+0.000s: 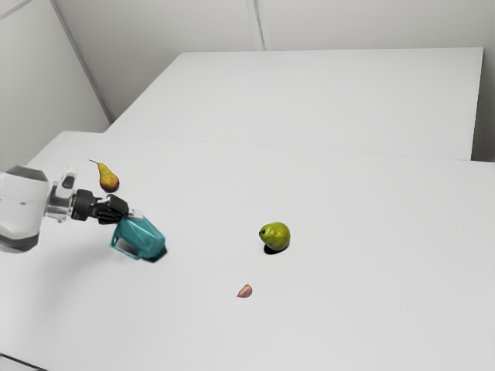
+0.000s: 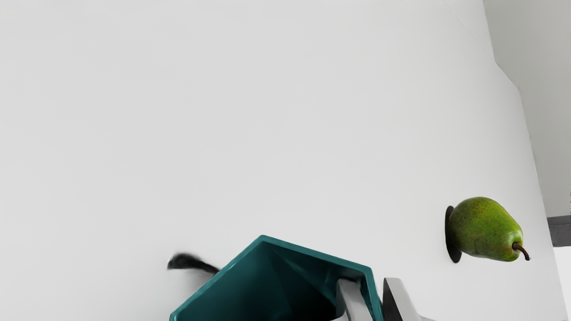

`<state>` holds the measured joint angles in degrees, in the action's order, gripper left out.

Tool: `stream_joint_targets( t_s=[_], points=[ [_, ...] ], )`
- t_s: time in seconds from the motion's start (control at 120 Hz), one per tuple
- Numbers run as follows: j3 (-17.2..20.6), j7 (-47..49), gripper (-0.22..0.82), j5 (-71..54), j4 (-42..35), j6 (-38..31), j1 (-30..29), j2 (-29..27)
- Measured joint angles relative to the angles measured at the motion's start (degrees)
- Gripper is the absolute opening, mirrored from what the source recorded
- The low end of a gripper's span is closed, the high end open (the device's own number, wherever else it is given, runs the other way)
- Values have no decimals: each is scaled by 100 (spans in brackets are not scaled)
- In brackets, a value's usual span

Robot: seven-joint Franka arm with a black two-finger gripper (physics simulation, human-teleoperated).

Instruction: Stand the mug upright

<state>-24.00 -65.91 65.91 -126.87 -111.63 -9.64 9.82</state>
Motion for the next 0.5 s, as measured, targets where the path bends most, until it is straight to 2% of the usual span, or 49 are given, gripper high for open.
stream_joint_targets(
  t_s=[0.117,0.242,0.392,0.5],
  points=[
    [68,95,-18,-404,103,-39,35,-413],
    [284,271,-18,-956,455,-77,11,-551],
    [655,648,-18,-2264,1240,-157,97,-636],
    [728,944,-18,-3294,1397,-407,302,-613]
  ],
)
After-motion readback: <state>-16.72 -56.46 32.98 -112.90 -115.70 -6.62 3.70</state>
